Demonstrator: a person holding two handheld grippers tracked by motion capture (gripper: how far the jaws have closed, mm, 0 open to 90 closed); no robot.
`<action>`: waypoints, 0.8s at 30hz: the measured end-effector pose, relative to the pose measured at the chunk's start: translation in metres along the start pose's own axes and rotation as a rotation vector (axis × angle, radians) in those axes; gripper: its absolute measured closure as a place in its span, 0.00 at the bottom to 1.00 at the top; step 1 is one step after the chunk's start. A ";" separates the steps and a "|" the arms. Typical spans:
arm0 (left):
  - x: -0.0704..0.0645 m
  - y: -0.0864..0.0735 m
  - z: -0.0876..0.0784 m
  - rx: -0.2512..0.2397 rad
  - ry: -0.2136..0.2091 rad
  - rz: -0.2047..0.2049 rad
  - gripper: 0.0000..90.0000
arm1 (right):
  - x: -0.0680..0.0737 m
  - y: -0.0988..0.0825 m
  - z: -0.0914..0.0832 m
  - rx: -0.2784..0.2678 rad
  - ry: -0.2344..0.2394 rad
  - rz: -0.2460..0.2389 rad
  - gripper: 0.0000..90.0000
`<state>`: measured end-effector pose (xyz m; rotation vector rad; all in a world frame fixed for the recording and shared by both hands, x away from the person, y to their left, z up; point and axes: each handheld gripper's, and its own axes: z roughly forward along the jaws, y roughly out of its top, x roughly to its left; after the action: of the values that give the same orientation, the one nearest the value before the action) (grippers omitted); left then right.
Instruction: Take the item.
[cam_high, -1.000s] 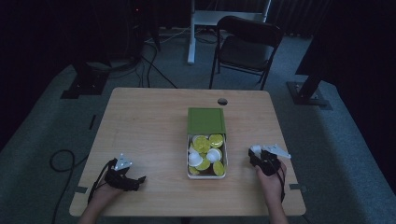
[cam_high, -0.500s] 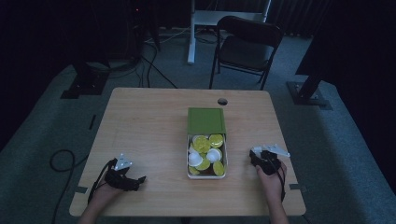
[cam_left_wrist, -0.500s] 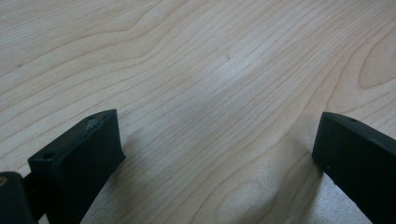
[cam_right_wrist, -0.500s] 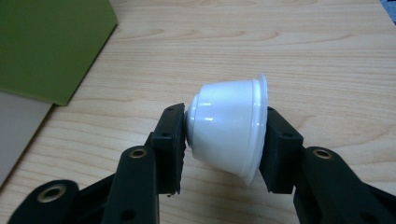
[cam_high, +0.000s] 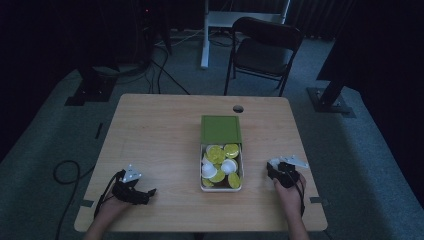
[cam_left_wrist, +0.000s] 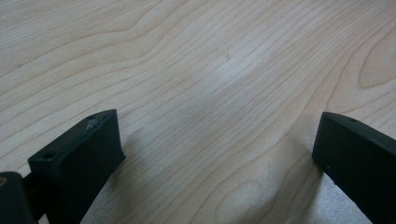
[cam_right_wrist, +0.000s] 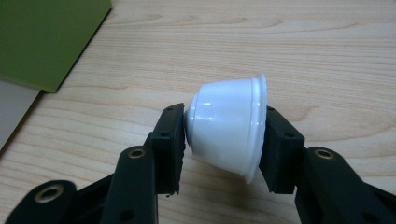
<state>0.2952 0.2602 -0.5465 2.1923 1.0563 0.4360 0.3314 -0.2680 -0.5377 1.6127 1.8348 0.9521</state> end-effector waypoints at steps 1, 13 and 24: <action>0.000 0.000 0.000 0.000 0.000 0.000 0.02 | 0.000 0.000 0.000 0.003 0.002 0.003 0.61; 0.000 0.000 0.000 0.000 0.000 0.000 0.02 | 0.000 0.005 -0.005 -0.017 0.030 -0.012 0.48; 0.000 0.000 0.000 0.000 0.000 0.000 0.02 | 0.005 0.017 -0.020 -0.069 0.064 -0.012 0.39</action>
<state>0.2952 0.2602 -0.5466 2.1918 1.0565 0.4361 0.3258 -0.2655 -0.5113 1.5451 1.8309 1.0617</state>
